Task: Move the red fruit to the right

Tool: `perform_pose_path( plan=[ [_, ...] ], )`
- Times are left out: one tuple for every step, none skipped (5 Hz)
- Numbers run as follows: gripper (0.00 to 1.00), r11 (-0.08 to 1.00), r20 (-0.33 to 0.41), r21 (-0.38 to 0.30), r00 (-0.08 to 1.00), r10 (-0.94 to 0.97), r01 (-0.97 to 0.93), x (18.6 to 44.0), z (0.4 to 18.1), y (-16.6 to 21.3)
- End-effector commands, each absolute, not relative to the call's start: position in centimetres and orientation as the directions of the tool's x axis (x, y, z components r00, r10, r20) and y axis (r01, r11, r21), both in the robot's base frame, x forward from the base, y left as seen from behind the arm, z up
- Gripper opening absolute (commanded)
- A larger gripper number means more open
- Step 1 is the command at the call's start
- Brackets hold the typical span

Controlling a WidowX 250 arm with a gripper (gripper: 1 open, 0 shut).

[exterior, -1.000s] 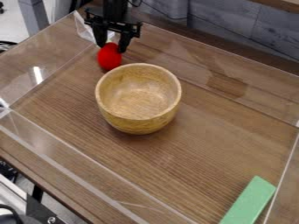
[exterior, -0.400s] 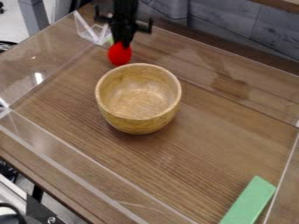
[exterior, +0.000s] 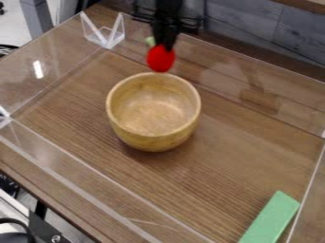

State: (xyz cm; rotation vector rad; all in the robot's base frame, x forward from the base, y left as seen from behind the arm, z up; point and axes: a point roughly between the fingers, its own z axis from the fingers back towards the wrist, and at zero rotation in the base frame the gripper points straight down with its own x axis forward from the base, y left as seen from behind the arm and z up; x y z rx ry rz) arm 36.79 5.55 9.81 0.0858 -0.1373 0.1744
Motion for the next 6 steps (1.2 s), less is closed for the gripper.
perform_pose_path(
  plan=[
    [0.00,0.988,0.225,0.059,0.966,0.126,-0.142,36.9,12.9,2.0],
    [0.00,0.995,0.234,0.051,0.970,0.067,-0.081,36.8,13.3,-1.5],
    [0.00,0.999,0.231,0.046,0.973,0.018,-0.030,36.5,12.8,-4.6],
    [0.00,1.000,0.216,0.024,0.976,-0.007,0.002,36.1,11.5,-7.7],
    [0.00,1.000,0.208,0.002,0.978,-0.016,0.016,35.3,10.9,-9.9],
    [0.00,0.999,0.198,-0.005,0.980,-0.034,0.036,34.5,10.1,-11.0]
  ],
)
